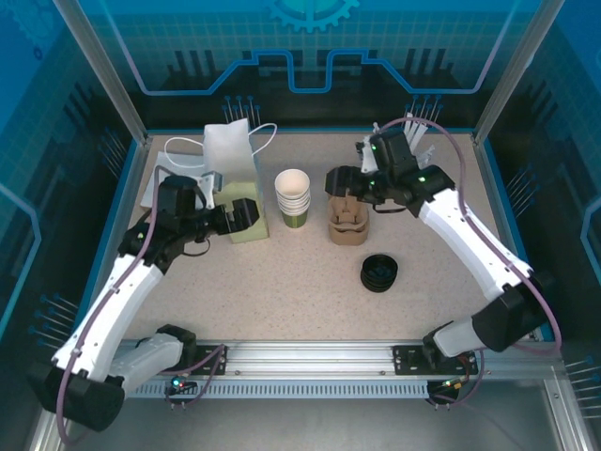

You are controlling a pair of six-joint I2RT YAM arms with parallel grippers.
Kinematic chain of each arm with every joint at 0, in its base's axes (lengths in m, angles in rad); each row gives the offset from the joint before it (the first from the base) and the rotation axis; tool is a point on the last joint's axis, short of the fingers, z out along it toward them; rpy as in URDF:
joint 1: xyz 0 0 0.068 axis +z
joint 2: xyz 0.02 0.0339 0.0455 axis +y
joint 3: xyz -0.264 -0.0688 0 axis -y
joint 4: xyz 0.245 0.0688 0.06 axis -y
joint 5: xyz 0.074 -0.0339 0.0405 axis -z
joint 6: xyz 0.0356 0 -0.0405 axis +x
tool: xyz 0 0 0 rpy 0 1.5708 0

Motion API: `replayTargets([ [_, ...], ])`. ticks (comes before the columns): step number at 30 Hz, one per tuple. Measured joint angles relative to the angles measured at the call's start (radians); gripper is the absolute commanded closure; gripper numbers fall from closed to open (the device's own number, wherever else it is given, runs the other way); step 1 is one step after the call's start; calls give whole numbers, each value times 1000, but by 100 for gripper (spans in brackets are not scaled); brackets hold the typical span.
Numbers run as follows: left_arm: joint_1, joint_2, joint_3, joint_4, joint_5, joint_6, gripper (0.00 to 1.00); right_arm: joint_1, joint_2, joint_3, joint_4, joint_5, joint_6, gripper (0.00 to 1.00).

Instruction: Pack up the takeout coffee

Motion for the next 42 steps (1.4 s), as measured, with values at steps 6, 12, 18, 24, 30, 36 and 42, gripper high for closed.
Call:
replayTargets([
  [6, 0, -101, -137, 13, 44, -58, 1, 28, 160, 116, 8, -39, 15, 40],
  [12, 0, -127, -253, 58, 69, -140, 1, 32, 316, 259, -19, -68, 18, 46],
  [18, 0, -131, -270, 73, 72, -159, 1, 32, 393, 349, -67, -71, 17, 47],
  [24, 0, -134, -270, 72, 72, -159, 1, 34, 460, 431, -115, -81, -1, 53],
  [30, 0, -142, -270, 72, 72, -159, 1, 39, 497, 454, -150, -97, -9, 61],
  [36, 0, -148, -270, 72, 72, -159, 1, 43, 516, 475, -179, -103, -19, 74],
  [42, 0, -148, -270, 72, 72, -159, 1, 43, 528, 501, -204, -103, -23, 83],
])
